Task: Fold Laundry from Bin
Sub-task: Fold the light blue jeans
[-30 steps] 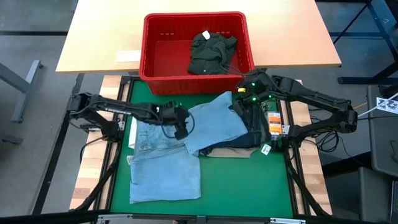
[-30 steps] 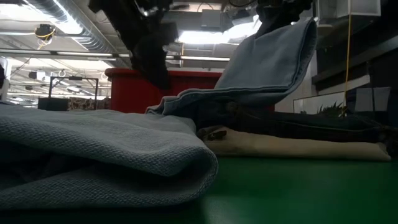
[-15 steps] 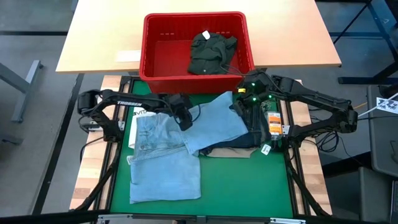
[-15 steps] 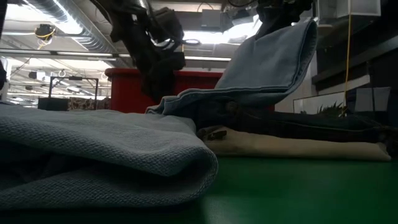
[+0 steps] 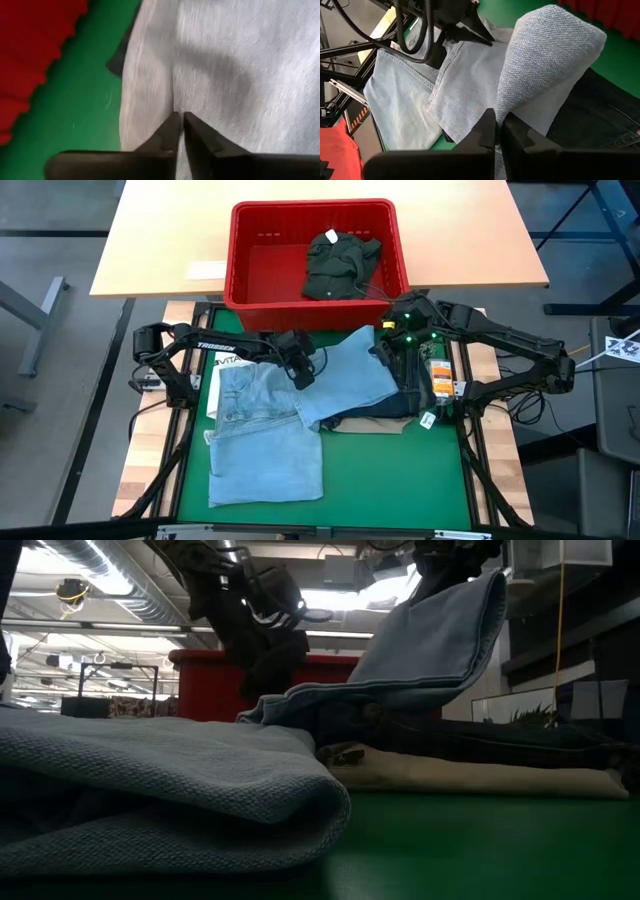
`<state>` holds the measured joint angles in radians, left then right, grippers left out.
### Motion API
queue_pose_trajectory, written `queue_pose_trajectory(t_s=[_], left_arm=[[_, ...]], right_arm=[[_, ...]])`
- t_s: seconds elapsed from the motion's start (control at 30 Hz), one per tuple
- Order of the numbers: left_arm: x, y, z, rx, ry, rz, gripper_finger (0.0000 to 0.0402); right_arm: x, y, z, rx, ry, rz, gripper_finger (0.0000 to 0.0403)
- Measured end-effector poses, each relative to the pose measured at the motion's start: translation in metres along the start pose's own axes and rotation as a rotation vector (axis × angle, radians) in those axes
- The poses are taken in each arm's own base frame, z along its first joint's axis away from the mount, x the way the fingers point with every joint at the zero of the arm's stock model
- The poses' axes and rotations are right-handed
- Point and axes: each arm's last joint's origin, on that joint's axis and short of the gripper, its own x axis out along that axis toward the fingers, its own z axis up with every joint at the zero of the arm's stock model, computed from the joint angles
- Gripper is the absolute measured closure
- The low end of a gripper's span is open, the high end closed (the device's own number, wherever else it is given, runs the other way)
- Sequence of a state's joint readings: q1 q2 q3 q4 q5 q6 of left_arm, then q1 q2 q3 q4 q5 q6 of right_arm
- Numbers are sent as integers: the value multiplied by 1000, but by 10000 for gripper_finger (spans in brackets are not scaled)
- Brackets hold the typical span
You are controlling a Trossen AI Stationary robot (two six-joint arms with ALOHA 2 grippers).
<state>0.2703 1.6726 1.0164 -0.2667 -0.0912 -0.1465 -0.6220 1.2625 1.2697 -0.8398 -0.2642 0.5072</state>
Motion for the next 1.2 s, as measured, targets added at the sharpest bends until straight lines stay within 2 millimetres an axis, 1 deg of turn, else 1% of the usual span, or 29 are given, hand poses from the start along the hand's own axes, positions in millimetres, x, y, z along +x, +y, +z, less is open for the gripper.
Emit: queue_pose_trajectory(t_s=[0.07,0.3,0.47,0.53,0.63,0.73,0.9,0.97,1.03,1.2], left_arm=[[0,1,3,-6,-29,1,393],[1,9,5,-25,-43,14,399],[1,18,14,-52,-127,22,400],[0,21,18,-37,-165,27,400],[0,24,20,7,-173,37,400],[0,23,19,18,-171,27,399],[0,15,19,58,-171,14,397],[0,13,18,74,-171,12,385],[0,12,18,83,-171,11,363],[0,13,18,84,-171,11,290]], right_arm=[[0,0,0,0,-1,-2,393],[-1,-1,0,-10,-15,-23,395],[-1,-2,1,-11,-38,-61,393],[-1,-2,1,-11,-39,-61,395],[-2,-1,1,-11,-40,-61,395],[-3,-1,0,-12,-45,-58,394],[-4,-1,0,-12,-49,-56,394],[-4,-1,0,-10,-45,-57,394],[-4,-1,0,-11,-45,-57,394],[-4,-1,0,-15,-45,-56,394]])
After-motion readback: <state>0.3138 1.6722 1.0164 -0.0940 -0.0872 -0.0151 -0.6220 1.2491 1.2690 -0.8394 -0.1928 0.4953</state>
